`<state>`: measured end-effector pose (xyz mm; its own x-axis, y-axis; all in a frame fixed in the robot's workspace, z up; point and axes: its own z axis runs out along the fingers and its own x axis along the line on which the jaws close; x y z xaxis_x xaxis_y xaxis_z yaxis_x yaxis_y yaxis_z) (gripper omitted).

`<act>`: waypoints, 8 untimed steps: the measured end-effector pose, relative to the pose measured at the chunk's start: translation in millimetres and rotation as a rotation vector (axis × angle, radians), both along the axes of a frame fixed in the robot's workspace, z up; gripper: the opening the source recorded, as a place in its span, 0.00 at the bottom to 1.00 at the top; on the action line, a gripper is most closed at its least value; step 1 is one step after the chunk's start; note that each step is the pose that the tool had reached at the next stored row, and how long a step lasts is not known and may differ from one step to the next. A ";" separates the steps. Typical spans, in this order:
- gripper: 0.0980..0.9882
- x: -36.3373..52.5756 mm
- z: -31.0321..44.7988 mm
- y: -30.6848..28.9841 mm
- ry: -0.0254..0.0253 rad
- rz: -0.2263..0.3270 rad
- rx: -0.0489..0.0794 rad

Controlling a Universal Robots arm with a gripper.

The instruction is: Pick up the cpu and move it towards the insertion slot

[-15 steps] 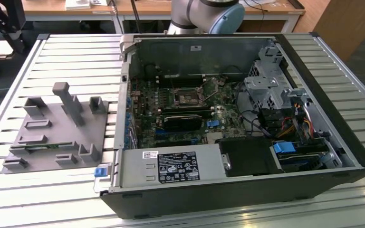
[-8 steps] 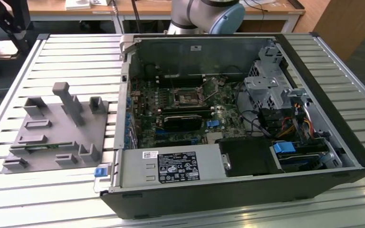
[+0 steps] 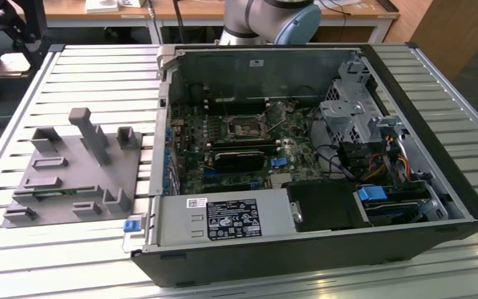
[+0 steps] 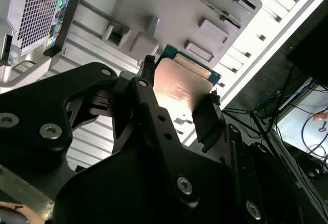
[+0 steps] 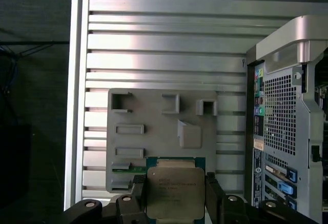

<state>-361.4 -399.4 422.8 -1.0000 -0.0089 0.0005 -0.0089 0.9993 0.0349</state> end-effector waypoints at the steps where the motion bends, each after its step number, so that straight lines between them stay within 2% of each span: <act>1: 0.50 0.9 0.0 0.0 0.0000 0.000 0.000; 8: 0.50 7.3 0.0 0.1 0.0000 0.000 0.000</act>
<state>-354.1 -399.3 422.8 -1.0000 -0.0089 0.0005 -0.0089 0.9994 0.0349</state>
